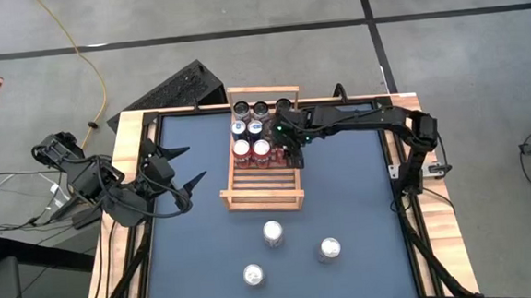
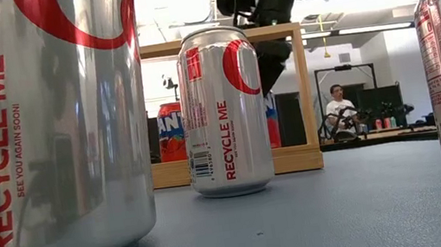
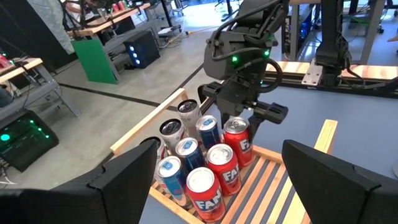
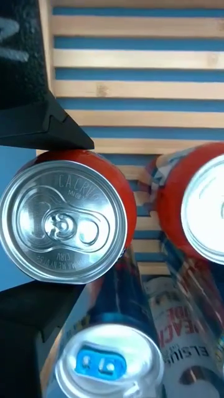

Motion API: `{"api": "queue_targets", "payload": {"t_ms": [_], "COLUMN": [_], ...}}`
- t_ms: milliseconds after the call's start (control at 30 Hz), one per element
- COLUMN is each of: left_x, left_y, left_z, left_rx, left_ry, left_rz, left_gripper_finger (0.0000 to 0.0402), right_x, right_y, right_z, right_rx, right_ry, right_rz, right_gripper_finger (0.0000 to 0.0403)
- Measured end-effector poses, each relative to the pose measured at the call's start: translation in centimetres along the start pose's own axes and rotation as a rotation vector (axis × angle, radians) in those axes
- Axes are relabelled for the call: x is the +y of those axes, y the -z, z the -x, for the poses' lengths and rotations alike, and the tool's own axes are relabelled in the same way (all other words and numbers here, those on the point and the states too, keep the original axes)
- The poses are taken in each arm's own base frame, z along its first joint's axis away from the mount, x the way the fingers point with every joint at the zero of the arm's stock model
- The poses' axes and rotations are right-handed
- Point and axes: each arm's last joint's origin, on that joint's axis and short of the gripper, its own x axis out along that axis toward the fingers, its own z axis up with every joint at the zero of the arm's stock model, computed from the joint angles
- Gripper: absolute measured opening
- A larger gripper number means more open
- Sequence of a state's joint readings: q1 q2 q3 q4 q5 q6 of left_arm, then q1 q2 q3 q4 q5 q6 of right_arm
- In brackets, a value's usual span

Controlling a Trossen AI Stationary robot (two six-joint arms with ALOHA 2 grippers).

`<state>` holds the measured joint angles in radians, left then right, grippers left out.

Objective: Place canned beverage on shelf
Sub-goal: Put the orange soda can on the shelf aligned with the other orange soda cans

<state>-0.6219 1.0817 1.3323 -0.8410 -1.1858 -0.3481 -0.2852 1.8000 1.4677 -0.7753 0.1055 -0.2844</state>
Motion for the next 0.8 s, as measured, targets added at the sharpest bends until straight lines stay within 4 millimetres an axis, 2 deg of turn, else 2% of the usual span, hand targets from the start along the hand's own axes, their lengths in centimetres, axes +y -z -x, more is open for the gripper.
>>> {"api": "queue_targets", "payload": {"t_ms": [800], "left_x": [0.02], "left_y": [0.06], "left_z": [0.00], "left_rx": [0.003], "left_ry": [-0.001], "left_rz": [-0.002], "left_gripper_finger": [0.0334], "right_x": [-0.19], "right_y": [0.11], "right_z": [-0.26], "right_rx": [-0.005], "right_ry": [-0.056], "right_rz": [-0.039], "right_gripper_finger": [0.0249]}}
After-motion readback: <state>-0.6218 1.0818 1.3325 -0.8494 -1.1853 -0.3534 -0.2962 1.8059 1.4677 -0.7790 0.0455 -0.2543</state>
